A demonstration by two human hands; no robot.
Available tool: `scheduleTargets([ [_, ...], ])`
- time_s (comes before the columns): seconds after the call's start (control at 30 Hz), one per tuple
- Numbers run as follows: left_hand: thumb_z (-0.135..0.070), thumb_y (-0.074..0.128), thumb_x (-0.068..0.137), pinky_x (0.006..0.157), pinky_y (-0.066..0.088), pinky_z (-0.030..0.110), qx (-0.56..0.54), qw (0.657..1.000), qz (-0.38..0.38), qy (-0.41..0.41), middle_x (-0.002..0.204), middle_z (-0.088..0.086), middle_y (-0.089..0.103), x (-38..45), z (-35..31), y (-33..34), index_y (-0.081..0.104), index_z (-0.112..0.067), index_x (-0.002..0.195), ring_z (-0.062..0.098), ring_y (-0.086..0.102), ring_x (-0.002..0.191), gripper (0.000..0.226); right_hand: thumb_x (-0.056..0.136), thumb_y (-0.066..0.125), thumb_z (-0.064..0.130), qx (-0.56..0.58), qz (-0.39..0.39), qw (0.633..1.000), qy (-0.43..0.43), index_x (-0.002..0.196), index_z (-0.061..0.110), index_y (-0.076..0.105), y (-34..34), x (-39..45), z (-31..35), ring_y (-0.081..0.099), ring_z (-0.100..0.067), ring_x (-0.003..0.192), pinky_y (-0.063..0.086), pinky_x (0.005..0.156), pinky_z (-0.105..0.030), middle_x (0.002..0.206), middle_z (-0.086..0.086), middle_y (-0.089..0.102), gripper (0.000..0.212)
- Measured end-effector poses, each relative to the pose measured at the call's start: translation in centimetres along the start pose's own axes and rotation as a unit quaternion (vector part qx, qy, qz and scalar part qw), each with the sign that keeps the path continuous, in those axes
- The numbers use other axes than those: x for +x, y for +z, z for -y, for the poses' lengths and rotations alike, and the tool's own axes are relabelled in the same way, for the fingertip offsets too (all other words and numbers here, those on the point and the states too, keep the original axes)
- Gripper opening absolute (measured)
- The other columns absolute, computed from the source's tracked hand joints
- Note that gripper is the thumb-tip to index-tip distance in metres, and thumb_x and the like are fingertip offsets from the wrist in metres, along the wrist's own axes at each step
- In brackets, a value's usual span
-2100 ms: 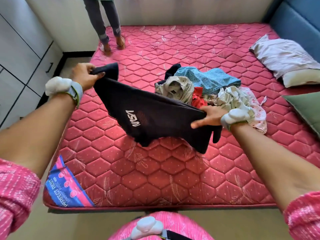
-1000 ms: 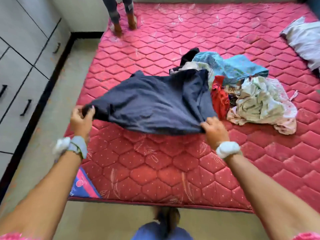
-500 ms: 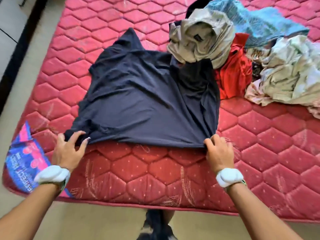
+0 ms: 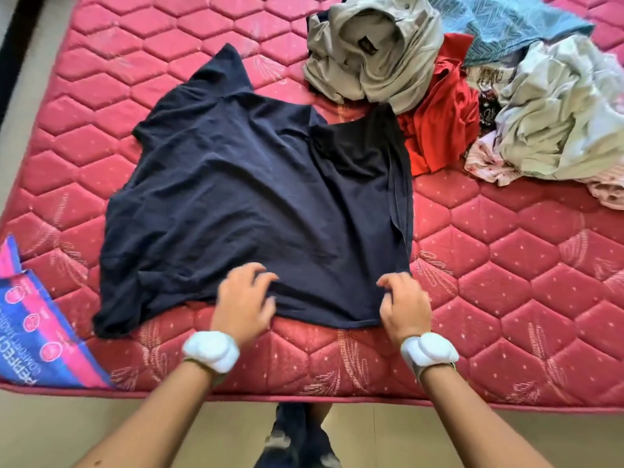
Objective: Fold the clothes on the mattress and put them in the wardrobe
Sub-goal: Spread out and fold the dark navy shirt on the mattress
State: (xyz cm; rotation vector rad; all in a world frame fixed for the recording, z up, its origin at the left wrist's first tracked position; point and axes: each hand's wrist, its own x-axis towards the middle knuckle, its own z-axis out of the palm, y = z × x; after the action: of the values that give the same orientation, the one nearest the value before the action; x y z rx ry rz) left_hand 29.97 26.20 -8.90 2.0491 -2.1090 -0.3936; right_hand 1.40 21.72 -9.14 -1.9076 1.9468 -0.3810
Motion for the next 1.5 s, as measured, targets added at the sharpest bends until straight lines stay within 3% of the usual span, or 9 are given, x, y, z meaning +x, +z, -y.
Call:
scheduleTargets([
  [0.07, -0.047, 0.051, 0.075, 0.072, 0.052, 0.04, -0.026, 0.994, 0.052, 0.088, 0.11, 0.001, 0.054, 2.0, -4.7, 1.1, 0.056, -0.025, 0.112, 0.026, 0.057, 0.094, 0.043, 0.08, 0.058, 0.02, -0.021, -0.05, 0.992, 0.117, 0.102, 0.018, 0.063, -0.3, 1.9, 0.1, 0.053, -0.037, 0.097, 0.044, 0.077, -0.046, 0.106, -0.011, 0.057, 0.023],
  [0.23, -0.071, 0.055, 0.063, 0.066, 0.042, 0.035, 0.063, 0.965, 0.128, 0.218, 0.103, -0.003, 0.052, 3.6, -10.9, 4.1, 0.051, -0.025, 0.115, 0.021, 0.053, 0.087, 0.07, 0.075, 0.066, 0.06, -0.006, 0.052, 0.959, 0.278, 0.138, 0.011, 0.036, 0.7, 6.1, -0.2, 0.042, -0.039, 0.12, 0.033, 0.096, -0.046, 0.131, -0.018, 0.047, 0.085],
  [0.33, -0.059, 0.072, 0.059, 0.059, 0.04, 0.033, 0.1, 0.953, 0.127, 0.255, 0.093, -0.003, 0.055, 3.1, -11.8, 6.5, 0.058, -0.023, 0.101, 0.021, 0.053, 0.078, 0.058, 0.09, 0.058, 0.043, 0.058, 0.053, 0.966, 0.245, 0.132, 0.013, 0.044, 1.2, 7.3, -1.0, 0.055, -0.042, 0.108, 0.041, 0.084, -0.042, 0.118, -0.023, 0.061, 0.054],
  [0.47, -0.02, 0.066, 0.076, 0.051, 0.045, 0.033, -0.011, 0.948, 0.118, 0.297, 0.085, -0.003, 0.054, 2.3, -11.9, 8.2, 0.055, -0.022, 0.096, 0.022, 0.052, 0.067, 0.023, 0.098, 0.042, 0.036, 0.061, -0.079, 0.951, 0.292, 0.115, 0.013, 0.052, -0.4, 6.5, -2.2, 0.058, -0.044, 0.097, 0.038, 0.071, -0.042, 0.112, -0.02, 0.063, 0.03],
  [0.67, -0.061, 0.03, 0.085, 0.07, 0.046, 0.033, -0.072, 0.89, 0.347, 0.286, 0.094, -0.004, 0.057, 4.4, -12.6, 4.8, 0.055, -0.03, 0.106, 0.021, 0.058, 0.086, 0.045, 0.094, 0.047, 0.037, 0.002, -0.131, 0.921, 0.366, 0.11, 0.015, 0.053, -0.7, 5.2, -3.8, 0.054, -0.043, 0.101, 0.041, 0.08, -0.047, 0.114, -0.017, 0.054, 0.027],
  [0.83, -0.047, 0.029, 0.094, 0.076, 0.049, 0.042, -0.13, 0.966, 0.125, 0.186, 0.086, 0.0, 0.058, 11.5, -12.1, 4.2, 0.06, -0.022, 0.092, 0.024, 0.058, 0.083, 0.04, 0.088, 0.053, 0.052, 0.024, -0.056, 0.969, 0.238, 0.125, 0.014, 0.051, 0.4, 11.7, -1.8, 0.044, -0.037, 0.115, 0.036, 0.09, -0.045, 0.123, -0.016, 0.051, 0.052],
  [1.07, -0.036, 0.048, 0.087, 0.096, 0.045, 0.046, -0.116, 0.99, -0.063, 0.048, 0.128, 0.012, 0.044, 25.0, -9.5, 4.5, 0.051, -0.011, 0.124, 0.033, 0.053, 0.107, 0.045, 0.082, 0.066, 0.049, 0.126, 0.034, 0.981, 0.14, 0.126, 0.014, 0.054, 1.7, 23.4, -0.2, 0.049, -0.031, 0.117, 0.036, 0.095, -0.035, 0.124, -0.01, 0.058, 0.058],
  [1.27, -0.027, 0.061, 0.09, 0.101, 0.042, 0.046, -0.139, 0.988, -0.045, -0.058, 0.154, 0.01, 0.017, 31.2, -9.7, 3.5, 0.024, -0.008, 0.147, 0.034, 0.045, 0.125, 0.071, 0.087, 0.055, 0.01, 0.214, -0.189, 0.921, 0.266, 0.11, 0.002, 0.057, -0.6, 24.8, -3.0, 0.054, -0.037, 0.105, 0.031, 0.083, -0.033, 0.113, -0.02, 0.059, 0.024],
  [1.5, -0.03, 0.063, 0.09, 0.108, 0.035, 0.042, -0.141, 0.987, 0.05, -0.055, 0.156, 0.005, 0.017, 35.0, -9.3, 3.2, 0.011, -0.015, 0.152, 0.024, 0.03, 0.14, 0.082, 0.078, 0.069, 0.047, 0.229, -0.004, 0.96, 0.161, 0.109, 0.021, 0.048, -1.7, 28.3, -0.6, 0.058, -0.03, 0.095, 0.038, 0.075, -0.031, 0.101, -0.004, 0.063, 0.045],
])
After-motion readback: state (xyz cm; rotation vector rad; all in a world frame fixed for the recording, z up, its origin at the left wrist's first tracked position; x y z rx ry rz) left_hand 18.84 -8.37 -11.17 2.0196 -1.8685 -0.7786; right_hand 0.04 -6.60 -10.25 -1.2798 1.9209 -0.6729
